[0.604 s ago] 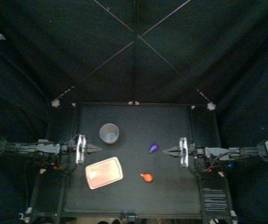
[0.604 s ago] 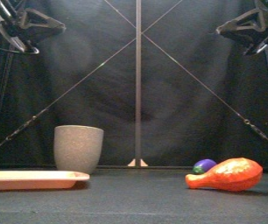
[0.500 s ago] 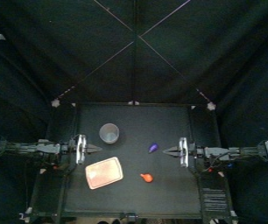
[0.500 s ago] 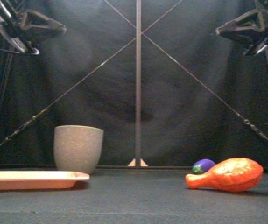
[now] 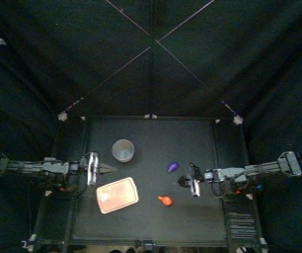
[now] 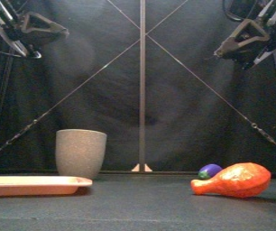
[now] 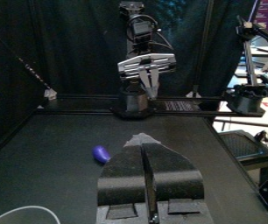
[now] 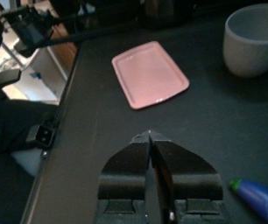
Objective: Pick the drumstick then place it on the pink plate
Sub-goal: Pick the drumstick
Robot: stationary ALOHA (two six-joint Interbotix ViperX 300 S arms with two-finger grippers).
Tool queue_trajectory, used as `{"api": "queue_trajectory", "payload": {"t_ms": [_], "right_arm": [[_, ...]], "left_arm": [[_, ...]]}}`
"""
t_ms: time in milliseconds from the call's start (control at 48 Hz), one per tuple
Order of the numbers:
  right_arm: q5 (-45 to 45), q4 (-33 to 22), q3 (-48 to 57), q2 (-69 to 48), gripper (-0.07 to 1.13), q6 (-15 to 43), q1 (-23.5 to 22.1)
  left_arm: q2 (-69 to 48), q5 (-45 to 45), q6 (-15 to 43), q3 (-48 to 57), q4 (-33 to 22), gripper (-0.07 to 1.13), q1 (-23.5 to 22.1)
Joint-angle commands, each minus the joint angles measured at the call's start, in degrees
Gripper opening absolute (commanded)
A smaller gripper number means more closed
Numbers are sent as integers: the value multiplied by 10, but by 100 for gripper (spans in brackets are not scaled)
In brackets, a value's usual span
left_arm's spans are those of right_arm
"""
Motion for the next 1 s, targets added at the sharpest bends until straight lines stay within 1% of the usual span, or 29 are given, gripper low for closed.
{"api": "queue_trajectory", "payload": {"t_ms": [21,104,208,438,542,604,729,792,812,833,854,917,1000], "right_arm": [[75,33,-44,11,10,0,4],[132,48,-67,18,10,1,3],[171,54,-82,30,10,1,3],[180,49,-94,88,10,2,2],[180,44,-102,127,11,2,0],[180,40,-112,153,14,2,-1],[180,41,-141,206,28,2,-4],[180,44,-154,224,38,3,-4],[180,45,-160,233,44,3,-4],[180,46,-162,236,46,3,-4],[180,47,-168,244,52,3,-4],[179,54,-178,259,64,5,-4],[179,70,-192,279,79,25,-4]], "left_arm": [[4,-3,1,-10,0,3,-2],[4,-3,1,-10,-1,3,-2],[5,-3,1,-7,0,3,-2],[15,-3,-1,1,-1,3,2],[20,-3,-1,1,0,3,3],[22,-3,0,1,0,3,4],[22,-3,-1,2,0,3,8],[22,-3,-1,4,-1,3,10],[22,-3,-1,4,-2,3,11],[22,-3,-1,4,-2,3,11],[22,-3,-1,4,-3,3,11],[22,-3,-1,7,-6,3,11],[22,-3,-1,11,-13,3,12]]}}
